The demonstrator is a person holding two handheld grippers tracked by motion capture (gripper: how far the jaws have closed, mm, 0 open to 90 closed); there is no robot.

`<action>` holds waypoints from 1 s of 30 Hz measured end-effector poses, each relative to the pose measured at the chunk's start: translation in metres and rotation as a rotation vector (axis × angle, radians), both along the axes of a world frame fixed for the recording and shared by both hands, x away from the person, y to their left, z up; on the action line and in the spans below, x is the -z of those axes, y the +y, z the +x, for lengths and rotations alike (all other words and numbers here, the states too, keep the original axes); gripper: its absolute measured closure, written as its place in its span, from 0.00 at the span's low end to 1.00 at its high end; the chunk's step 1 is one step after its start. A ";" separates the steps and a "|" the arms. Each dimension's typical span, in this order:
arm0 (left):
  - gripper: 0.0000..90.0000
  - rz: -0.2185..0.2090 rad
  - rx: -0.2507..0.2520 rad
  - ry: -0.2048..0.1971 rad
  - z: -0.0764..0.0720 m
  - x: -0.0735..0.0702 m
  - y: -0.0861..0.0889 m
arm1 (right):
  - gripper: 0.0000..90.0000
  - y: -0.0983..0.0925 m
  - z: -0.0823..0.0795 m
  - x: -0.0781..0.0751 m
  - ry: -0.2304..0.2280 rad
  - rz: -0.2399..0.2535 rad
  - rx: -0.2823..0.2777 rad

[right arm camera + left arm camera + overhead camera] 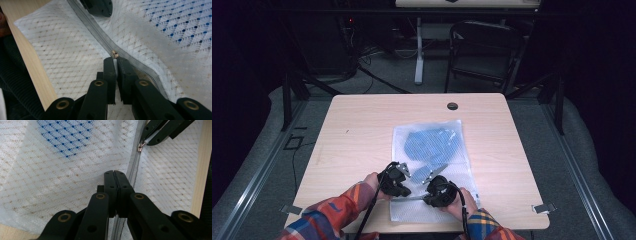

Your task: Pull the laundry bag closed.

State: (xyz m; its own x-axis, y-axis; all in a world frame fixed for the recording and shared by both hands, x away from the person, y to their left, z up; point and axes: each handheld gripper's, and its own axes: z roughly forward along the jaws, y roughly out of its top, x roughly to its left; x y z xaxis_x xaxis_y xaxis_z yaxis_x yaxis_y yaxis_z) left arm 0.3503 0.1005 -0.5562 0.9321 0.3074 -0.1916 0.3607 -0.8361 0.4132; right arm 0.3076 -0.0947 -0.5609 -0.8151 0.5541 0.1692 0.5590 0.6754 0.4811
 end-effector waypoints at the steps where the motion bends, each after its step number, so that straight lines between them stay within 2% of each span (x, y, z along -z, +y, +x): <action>1: 0.99 0.000 0.000 0.000 0.000 0.000 0.000 | 0.96 0.000 0.000 0.000 0.000 0.000 0.000; 2: 0.99 -0.001 -0.001 -0.003 0.000 0.000 0.000 | 0.96 -0.001 0.003 0.000 0.024 0.008 0.013; 6: 0.99 -0.002 -0.001 0.001 0.000 0.000 0.000 | 0.95 -0.001 0.003 0.000 0.035 0.011 0.027; 8: 0.99 -0.008 -0.002 0.004 0.000 0.001 0.000 | 0.95 0.000 0.002 0.000 0.060 0.020 0.059; 10: 0.99 -0.006 -0.001 0.004 0.001 0.001 0.001 | 0.95 -0.001 0.004 0.000 0.049 0.009 0.040; 13: 1.00 -0.004 -0.003 0.007 0.001 0.000 0.001 | 0.95 0.000 0.003 0.000 0.045 0.011 0.054; 14: 1.00 -0.011 -0.008 0.011 0.001 0.001 0.001 | 0.95 0.000 0.002 0.000 0.027 0.016 0.049; 16: 1.00 -0.011 -0.009 0.017 0.001 0.001 0.001 | 0.95 -0.001 0.003 0.001 0.044 0.024 0.058; 20: 1.00 -0.015 -0.013 0.017 0.002 0.001 0.002 | 0.95 -0.005 0.008 0.003 0.095 0.069 0.076; 23: 1.00 -0.013 -0.012 0.021 0.002 0.001 0.002 | 0.96 -0.005 0.009 0.003 0.074 0.079 0.088; 26: 1.00 -0.013 -0.013 0.022 0.002 0.001 0.002 | 0.96 -0.001 0.006 0.001 0.034 0.037 0.076; 30: 1.00 -0.016 -0.011 0.020 0.002 0.001 0.002 | 0.96 -0.001 0.005 0.000 0.027 0.017 0.065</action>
